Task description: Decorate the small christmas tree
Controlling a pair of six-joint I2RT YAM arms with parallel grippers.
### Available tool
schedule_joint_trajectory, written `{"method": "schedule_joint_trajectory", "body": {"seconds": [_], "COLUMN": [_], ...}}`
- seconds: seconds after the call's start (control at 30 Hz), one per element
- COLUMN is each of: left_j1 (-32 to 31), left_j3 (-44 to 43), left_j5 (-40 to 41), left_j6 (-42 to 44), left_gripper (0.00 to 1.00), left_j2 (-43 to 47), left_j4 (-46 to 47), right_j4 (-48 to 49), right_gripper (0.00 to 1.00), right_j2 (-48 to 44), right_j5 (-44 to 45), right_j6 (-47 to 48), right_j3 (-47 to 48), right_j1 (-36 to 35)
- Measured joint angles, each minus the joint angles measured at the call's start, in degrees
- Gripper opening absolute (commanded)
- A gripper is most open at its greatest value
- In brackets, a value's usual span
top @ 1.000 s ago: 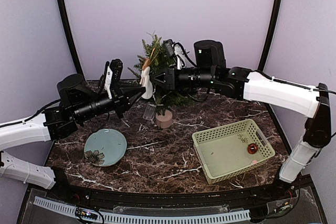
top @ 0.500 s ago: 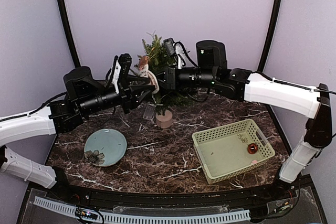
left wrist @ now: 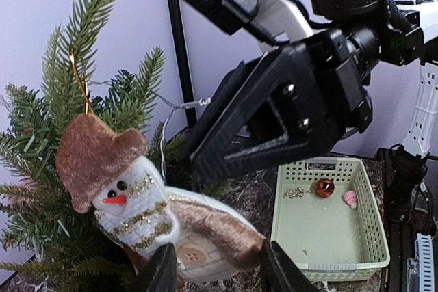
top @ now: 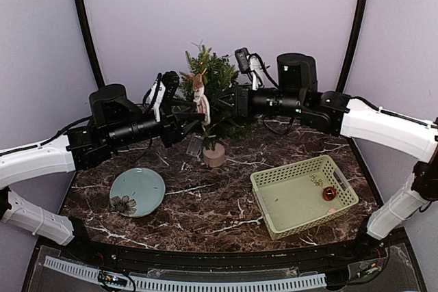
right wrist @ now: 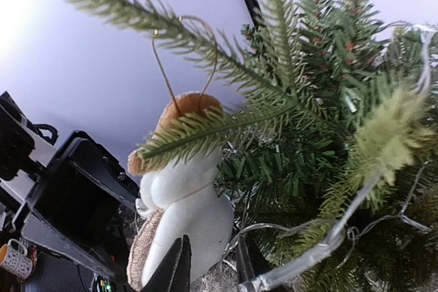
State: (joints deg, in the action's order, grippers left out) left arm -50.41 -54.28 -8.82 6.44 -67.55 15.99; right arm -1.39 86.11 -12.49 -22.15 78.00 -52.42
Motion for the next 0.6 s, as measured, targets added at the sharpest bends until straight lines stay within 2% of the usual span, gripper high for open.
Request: {"method": "schedule_joint_trajectory", "body": {"seconds": [0.1, 0.2, 0.43, 0.6], "left_j1": [0.00, 0.00, 0.00, 0.00], "left_j3": [-0.02, -0.02, 1.03, 5.53], "left_j5": [0.72, 0.96, 2.51, 5.38], "left_j6": [0.07, 0.22, 0.42, -1.55], "left_gripper": [0.46, 0.53, 0.78, 0.81], "left_j2": [-0.68, -1.01, 0.98, 9.07], "left_j4": [-0.72, -1.57, -3.50, -3.93], "right_j4": [-1.79, -3.91, -12.74, -19.32], "right_gripper": [0.31, 0.34, 0.40, 0.41], "right_j2": [-2.14, -3.65, -10.99, -17.64], "right_j5": [1.57, 2.51, 4.90, 6.80], "right_j6": [0.79, 1.36, 2.91, 2.97], "right_j3": [-0.04, -0.04, -3.15, -7.82], "right_j1": [0.07, 0.22, 3.26, 7.67]}}
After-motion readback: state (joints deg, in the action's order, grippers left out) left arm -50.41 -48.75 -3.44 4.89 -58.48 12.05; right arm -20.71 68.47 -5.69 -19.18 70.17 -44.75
